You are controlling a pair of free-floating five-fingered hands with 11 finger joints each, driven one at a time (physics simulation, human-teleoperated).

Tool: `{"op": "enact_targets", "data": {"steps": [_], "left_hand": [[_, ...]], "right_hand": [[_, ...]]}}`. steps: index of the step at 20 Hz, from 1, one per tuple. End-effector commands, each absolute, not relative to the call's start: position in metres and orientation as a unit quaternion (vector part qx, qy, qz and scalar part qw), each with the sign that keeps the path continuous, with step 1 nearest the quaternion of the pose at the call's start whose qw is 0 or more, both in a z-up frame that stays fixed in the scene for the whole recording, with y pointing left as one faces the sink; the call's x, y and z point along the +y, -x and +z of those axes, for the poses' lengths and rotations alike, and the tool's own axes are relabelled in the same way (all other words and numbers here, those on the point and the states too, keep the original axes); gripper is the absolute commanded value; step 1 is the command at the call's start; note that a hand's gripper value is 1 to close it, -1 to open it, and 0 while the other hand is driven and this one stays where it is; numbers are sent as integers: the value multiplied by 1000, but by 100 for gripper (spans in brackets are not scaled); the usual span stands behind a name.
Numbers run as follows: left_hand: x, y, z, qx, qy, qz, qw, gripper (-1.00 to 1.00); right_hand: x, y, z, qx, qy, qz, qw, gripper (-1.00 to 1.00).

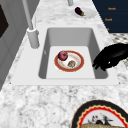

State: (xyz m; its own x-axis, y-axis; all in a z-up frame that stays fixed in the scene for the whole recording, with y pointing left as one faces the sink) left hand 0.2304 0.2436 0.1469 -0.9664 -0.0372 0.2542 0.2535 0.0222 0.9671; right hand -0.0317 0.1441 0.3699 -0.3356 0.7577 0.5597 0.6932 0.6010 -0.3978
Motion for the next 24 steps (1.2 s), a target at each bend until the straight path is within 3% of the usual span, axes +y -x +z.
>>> {"op": "enact_targets", "data": {"steps": [1,17,24], "left_hand": [[244,-230,147,-707,76,-695,105,0],[244,-230,147,-707,76,-695,105,0],[244,-230,147,-707,76,-695,105,0]], "right_hand": [[144,11,353,-799,457,77,382,-100],[115,11,296,-798,471,151,345,-100],[77,9,286,-784,445,184,392,-100]]}}
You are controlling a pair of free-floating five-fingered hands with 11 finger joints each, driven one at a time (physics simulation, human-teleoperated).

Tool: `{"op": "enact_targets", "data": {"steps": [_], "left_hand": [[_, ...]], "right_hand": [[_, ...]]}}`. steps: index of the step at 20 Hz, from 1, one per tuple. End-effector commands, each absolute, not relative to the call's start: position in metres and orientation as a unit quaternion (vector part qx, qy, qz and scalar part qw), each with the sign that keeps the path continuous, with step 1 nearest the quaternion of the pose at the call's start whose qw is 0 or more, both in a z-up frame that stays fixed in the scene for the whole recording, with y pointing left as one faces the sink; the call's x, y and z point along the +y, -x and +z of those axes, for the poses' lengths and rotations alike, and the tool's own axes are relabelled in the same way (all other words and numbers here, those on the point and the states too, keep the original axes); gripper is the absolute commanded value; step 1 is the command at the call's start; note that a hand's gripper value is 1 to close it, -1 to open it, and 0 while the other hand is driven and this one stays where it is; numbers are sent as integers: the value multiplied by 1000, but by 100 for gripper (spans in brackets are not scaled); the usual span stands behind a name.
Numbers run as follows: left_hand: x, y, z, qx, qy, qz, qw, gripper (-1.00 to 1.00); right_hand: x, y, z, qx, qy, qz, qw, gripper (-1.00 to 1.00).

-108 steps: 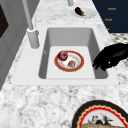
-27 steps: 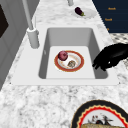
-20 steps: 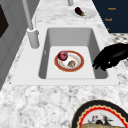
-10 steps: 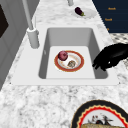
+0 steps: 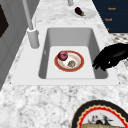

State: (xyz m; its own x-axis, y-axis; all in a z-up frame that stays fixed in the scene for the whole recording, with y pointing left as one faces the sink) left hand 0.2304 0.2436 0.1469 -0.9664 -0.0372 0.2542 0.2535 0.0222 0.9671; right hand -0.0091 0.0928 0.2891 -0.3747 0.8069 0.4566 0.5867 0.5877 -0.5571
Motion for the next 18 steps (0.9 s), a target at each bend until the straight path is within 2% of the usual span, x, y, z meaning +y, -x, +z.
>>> {"op": "enact_targets", "data": {"steps": [1,9,18], "left_hand": [[244,-230,147,-707,76,-695,105,0],[244,-230,147,-707,76,-695,105,0],[244,-230,147,-707,76,-695,105,0]], "right_hand": [[72,9,284,-784,440,186,396,-100],[21,-1,267,-802,427,167,382,-100],[-18,-1,267,-749,431,219,454,-100]]}}
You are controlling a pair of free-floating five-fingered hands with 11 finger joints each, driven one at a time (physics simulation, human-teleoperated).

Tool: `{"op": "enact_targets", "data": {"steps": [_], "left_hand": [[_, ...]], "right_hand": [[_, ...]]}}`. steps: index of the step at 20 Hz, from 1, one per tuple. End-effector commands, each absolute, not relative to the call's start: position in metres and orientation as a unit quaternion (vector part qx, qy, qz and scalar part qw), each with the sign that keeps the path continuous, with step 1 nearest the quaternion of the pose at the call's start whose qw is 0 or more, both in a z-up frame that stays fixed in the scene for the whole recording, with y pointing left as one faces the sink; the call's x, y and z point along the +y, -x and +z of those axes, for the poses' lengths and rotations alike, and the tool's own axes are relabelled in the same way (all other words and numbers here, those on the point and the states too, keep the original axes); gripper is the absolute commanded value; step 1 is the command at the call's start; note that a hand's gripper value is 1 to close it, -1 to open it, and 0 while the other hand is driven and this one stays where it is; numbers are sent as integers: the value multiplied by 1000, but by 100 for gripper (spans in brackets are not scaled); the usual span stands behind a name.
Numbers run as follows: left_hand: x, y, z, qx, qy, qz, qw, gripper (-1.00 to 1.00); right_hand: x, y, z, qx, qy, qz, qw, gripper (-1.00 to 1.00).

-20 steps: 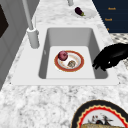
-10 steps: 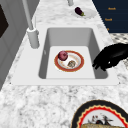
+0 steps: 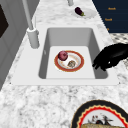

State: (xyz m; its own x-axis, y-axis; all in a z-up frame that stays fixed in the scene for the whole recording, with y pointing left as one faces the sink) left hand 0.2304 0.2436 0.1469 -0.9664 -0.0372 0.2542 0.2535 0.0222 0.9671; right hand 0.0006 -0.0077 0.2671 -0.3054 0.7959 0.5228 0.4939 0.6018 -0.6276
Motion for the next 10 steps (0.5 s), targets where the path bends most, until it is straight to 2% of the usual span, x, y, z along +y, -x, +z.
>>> {"op": "enact_targets", "data": {"steps": [1,10], "left_hand": [[244,-230,147,-707,76,-695,105,0],[244,-230,147,-707,76,-695,105,0]], "right_hand": [[-22,-2,267,-744,429,222,461,-100],[-58,-30,289,-740,377,216,512,-100]]}}
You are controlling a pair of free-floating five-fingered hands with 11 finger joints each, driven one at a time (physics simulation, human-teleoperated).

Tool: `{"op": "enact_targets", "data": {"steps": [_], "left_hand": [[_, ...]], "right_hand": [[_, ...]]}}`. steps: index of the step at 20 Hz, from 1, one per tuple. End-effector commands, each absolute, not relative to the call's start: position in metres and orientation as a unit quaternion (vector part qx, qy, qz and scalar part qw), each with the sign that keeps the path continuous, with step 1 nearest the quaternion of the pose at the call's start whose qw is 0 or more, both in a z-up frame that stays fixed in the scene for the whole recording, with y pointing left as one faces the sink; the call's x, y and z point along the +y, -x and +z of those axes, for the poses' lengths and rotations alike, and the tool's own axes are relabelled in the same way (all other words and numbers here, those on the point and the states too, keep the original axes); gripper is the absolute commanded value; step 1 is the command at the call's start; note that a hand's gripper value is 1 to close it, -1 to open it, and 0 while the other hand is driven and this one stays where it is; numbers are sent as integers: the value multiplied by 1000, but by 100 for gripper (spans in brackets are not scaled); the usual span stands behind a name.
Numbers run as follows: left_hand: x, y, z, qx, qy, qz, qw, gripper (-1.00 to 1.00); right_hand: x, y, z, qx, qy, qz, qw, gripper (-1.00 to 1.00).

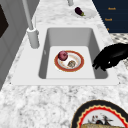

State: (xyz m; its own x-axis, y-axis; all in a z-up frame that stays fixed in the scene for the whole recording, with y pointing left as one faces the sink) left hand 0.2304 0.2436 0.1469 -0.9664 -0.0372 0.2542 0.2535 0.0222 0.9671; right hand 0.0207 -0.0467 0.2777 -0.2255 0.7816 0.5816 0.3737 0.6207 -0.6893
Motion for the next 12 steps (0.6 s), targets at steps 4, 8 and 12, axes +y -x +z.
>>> {"op": "enact_targets", "data": {"steps": [4,8,12], "left_hand": [[244,-230,147,-707,76,-695,105,0],[244,-230,147,-707,76,-695,105,0],[244,-230,147,-707,76,-695,105,0]], "right_hand": [[-81,-39,289,-717,374,254,530,-100],[-104,-50,290,-713,366,279,529,-100],[-124,-63,290,-706,357,301,532,-100]]}}
